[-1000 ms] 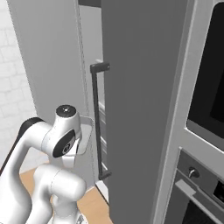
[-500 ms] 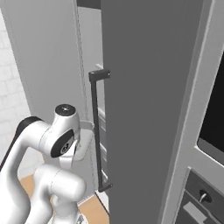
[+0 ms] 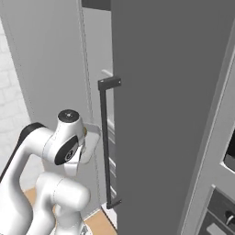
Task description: Take the meat container that has the steak and place it on the second highest rack of the freezer. Then take the vegetable container that has the garlic and potato and place it on the highest rack of the freezer.
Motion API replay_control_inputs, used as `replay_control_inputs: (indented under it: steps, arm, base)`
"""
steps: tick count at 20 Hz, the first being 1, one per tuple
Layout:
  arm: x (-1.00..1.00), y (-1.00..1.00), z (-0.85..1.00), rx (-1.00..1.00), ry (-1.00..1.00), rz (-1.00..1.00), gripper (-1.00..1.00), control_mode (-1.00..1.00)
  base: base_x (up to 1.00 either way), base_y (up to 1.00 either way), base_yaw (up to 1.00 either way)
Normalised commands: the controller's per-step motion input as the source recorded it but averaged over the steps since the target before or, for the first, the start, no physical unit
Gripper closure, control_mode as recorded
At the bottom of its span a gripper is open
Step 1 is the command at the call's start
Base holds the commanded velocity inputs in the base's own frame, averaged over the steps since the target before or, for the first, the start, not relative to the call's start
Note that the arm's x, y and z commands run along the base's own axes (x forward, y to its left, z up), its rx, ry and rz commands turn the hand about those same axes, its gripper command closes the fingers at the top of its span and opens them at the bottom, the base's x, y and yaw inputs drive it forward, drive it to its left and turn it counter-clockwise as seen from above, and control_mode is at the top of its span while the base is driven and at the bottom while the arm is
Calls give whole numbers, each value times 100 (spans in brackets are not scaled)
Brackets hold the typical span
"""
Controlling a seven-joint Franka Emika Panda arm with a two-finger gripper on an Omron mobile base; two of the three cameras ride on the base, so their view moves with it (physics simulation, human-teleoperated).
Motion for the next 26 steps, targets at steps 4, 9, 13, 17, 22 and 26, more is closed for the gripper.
replay_control_inputs:
  steps: [4,9,13,17,22,26]
  arm:
    - [0,0,0,0,0,0,100,100]
    - [0,0,0,0,0,0,100,100]
    - [0,0,0,0,0,0,100,100]
    - [5,13,0,-3,-4,-11,100,-100]
    - [35,88,5,-19,-13,-31,100,-100]
    - [50,98,13,-25,-3,-27,100,-100]
  base:
    - [34,23,-17]
    - [30,42,-25]
    - [10,27,-42]
    - [7,26,-36]
    - [0,0,0]
    - [0,0,0]
